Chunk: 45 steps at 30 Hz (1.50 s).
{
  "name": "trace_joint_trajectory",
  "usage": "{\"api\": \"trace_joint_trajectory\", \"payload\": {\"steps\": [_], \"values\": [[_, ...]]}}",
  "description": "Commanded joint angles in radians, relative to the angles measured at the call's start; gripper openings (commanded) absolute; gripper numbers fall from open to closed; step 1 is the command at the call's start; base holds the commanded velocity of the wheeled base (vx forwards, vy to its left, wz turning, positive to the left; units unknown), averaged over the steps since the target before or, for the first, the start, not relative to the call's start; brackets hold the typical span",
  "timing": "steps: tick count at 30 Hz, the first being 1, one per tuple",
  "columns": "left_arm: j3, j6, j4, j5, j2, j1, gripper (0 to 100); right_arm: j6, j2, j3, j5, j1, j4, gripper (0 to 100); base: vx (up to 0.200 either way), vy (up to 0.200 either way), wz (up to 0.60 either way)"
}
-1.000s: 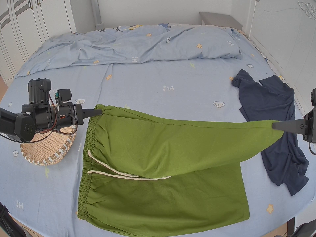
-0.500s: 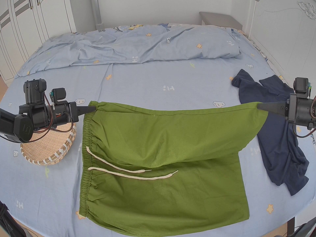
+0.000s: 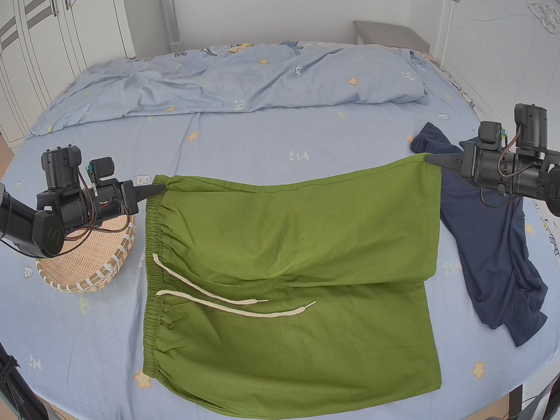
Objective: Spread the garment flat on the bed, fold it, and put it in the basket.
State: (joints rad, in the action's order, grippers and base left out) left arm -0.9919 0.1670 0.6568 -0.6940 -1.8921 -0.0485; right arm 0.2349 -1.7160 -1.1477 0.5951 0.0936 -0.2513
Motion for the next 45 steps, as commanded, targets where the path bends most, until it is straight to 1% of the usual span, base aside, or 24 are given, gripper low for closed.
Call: {"api": "trace_joint_trajectory", "payload": {"steps": [1,5,8,10,14,20,23,28,33,38,43,45], "values": [[-0.004,0.025,0.053,0.001,-0.045,-0.004,0,-0.003,-0.12,-0.089,0.002,-0.012,-0.019,0,0.0,0.0,0.0],[0.002,0.057,0.13,0.002,-0.067,-0.005,0,-0.025,-0.146,-0.132,-0.001,-0.012,-0.02,0,0.0,0.0,0.0],[0.004,0.063,0.164,0.002,-0.085,-0.005,0,-0.063,-0.183,-0.161,-0.009,-0.014,-0.026,0,0.0,0.0,0.0],[0.004,0.065,0.178,0.004,-0.094,-0.005,0,-0.071,-0.212,-0.178,-0.012,-0.015,-0.045,0,0.0,0.0,0.0],[0.004,0.065,0.191,0.005,-0.111,-0.005,0,-0.072,-0.254,-0.21,-0.017,-0.018,-0.062,0,0.0,0.0,0.0],[-0.014,0.065,0.221,0.019,-0.142,-0.005,0,-0.075,-0.313,-0.288,-0.029,-0.043,-0.062,0,0.0,0.0,0.0],[-0.047,0.066,0.241,0.024,-0.173,-0.004,0,-0.078,-0.34,-0.32,-0.029,-0.051,-0.056,0,0.0,0.0,0.0],[-0.062,0.071,0.264,0.024,-0.194,-0.004,0,-0.092,-0.39,-0.362,-0.031,-0.052,-0.045,0,0.0,0.0,0.0],[-0.077,0.095,0.271,0.024,-0.197,-0.013,0,-0.095,-0.427,-0.405,-0.063,-0.046,-0.046,0,0.0,0.0,0.0],[-0.102,0.098,0.271,0.025,-0.226,-0.013,0,-0.097,-0.45,-0.431,-0.075,-0.035,-0.048,0,0.0,0.0,0.0],[-0.146,0.097,0.273,0.073,-0.269,-0.008,0,-0.098,-0.491,-0.461,-0.097,-0.031,-0.046,0,0.0,0.0,0.0],[-0.154,0.098,0.271,0.079,-0.28,-0.005,0,-0.098,-0.502,-0.466,-0.097,-0.031,-0.046,0,0.0,0.0,0.0]]}}
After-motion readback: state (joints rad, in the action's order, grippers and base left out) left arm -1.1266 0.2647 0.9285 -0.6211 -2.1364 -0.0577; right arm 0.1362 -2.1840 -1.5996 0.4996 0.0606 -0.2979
